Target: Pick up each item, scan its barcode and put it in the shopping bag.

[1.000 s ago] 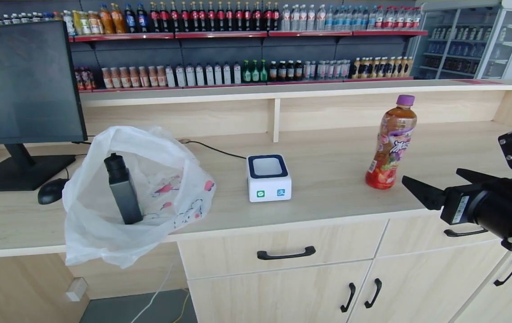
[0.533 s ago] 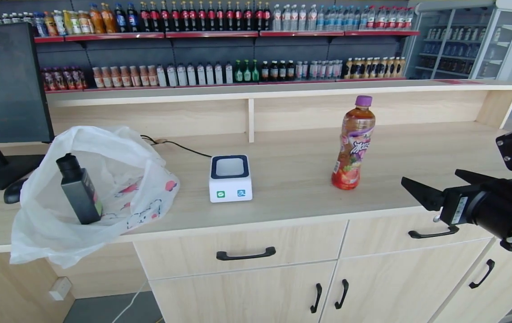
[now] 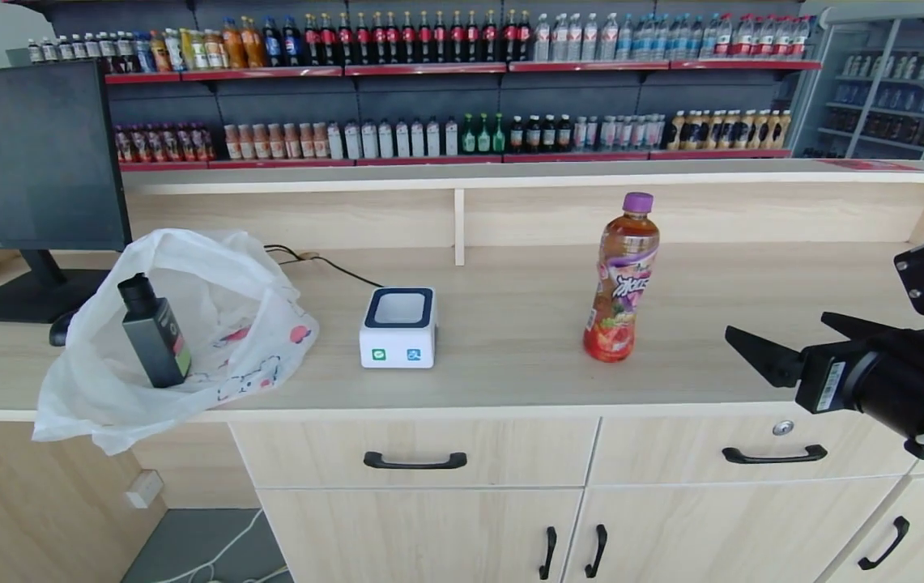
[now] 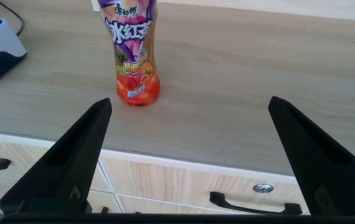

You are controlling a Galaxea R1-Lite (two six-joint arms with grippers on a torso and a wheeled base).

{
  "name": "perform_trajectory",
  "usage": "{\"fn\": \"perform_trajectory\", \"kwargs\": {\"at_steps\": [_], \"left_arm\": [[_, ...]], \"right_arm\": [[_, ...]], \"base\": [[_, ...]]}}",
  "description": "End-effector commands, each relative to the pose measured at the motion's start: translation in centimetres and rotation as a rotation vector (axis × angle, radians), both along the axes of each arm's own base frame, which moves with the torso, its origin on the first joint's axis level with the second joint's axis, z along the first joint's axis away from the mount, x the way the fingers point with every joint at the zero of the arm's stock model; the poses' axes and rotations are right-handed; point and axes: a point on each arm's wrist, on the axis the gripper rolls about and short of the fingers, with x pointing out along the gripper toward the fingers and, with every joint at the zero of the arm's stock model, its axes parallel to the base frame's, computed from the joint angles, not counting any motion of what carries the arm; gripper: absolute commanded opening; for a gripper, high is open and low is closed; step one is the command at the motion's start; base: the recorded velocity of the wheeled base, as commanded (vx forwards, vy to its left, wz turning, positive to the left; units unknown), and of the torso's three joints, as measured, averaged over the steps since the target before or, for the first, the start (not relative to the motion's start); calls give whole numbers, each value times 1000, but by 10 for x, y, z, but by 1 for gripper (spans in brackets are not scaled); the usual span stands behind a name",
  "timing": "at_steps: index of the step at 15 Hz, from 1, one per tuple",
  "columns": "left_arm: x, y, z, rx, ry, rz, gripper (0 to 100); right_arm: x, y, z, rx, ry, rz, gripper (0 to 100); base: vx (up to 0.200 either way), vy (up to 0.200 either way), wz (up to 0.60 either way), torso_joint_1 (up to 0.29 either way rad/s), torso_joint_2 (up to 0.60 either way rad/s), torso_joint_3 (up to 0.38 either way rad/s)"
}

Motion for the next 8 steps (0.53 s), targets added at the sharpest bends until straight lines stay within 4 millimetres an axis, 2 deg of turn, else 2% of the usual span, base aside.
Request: {"fn": "perform_trajectory", "kwargs": {"at_steps": [1, 3, 8], "left_arm": [[0, 0, 0, 0, -1, 0, 100], [0, 0, 0, 0, 1, 0, 100], [0, 0, 0, 0, 1, 0, 100]], "right_arm": [[0, 1, 1, 0, -4, 3, 100], [-1, 1, -1, 0, 5, 4, 100], [1, 8, -6, 54, 30, 40, 100]], "base": [[0, 0, 0, 0, 0, 0], [0, 0, 0, 0, 0, 0], [200, 200, 0, 0, -3, 0]]}}
